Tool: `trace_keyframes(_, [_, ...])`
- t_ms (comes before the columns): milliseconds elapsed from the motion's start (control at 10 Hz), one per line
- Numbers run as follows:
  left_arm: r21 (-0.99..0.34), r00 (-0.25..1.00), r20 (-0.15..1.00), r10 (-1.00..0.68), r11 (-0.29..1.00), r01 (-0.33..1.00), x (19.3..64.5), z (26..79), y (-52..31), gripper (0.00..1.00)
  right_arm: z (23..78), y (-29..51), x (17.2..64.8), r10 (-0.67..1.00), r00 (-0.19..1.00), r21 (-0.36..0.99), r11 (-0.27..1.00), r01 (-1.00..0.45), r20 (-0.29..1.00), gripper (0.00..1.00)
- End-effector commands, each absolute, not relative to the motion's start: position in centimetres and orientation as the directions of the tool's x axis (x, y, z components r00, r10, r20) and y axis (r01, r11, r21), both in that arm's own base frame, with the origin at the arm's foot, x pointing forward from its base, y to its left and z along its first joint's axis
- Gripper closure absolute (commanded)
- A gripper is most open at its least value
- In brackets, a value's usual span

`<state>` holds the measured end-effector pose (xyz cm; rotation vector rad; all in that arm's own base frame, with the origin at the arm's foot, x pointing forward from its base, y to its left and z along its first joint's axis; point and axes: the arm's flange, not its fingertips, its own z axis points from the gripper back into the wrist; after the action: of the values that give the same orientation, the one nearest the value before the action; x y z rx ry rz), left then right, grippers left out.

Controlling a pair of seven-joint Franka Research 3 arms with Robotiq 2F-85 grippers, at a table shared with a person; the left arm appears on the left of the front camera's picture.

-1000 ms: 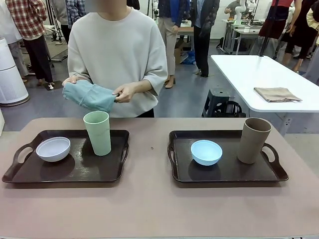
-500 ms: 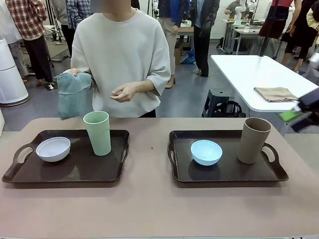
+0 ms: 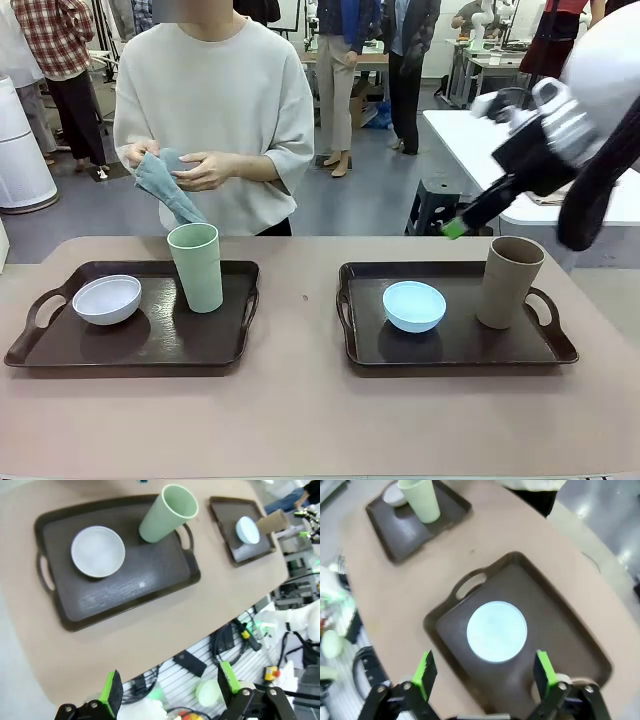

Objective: Set up a tray with a mat and arrange the tableware.
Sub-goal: Pick up the Picnic Bowl and Reusable plastic cup from the Handle tray in front of the human's position and hold them in the air.

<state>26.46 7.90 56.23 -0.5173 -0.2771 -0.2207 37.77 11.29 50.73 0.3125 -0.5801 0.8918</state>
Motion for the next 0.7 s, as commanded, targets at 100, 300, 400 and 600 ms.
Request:
trace_keyframes(100, [-0.246, 0.948, 0.283, -0.147, 0.944, 0.22, 27.7, 56.0, 6.0, 0.0, 46.4, 15.2, 39.4, 0.655, 0.364, -0.147, 0.59, -0.794, 0.662, 0.0])
trace_keyframes(300, [-0.13, 0.932, 0.314, -0.18, 0.964, 0.23, 28.5, 55.4, 5.8, 0.0, 46.5, 15.2, 39.4, 0.625, 0.339, -0.141, 0.59, -0.795, 0.703, 0.0])
trace_keyframes(400, [-0.252, 0.936, 0.307, -0.172, 0.934, 0.255, 27.7, 56.7, 6.2, 0.0, 47.6, 16.2, 38.7, 0.662, 0.38, -0.149, 0.598, -0.788, 0.646, 0.0])
trace_keyframes(600, [-0.252, 0.936, 0.307, -0.172, 0.934, 0.255, 27.7, 56.7, 6.2, 0.0, 47.6, 16.2, 38.7, 0.662, 0.38, -0.149, 0.598, -0.788, 0.646, 0.0])
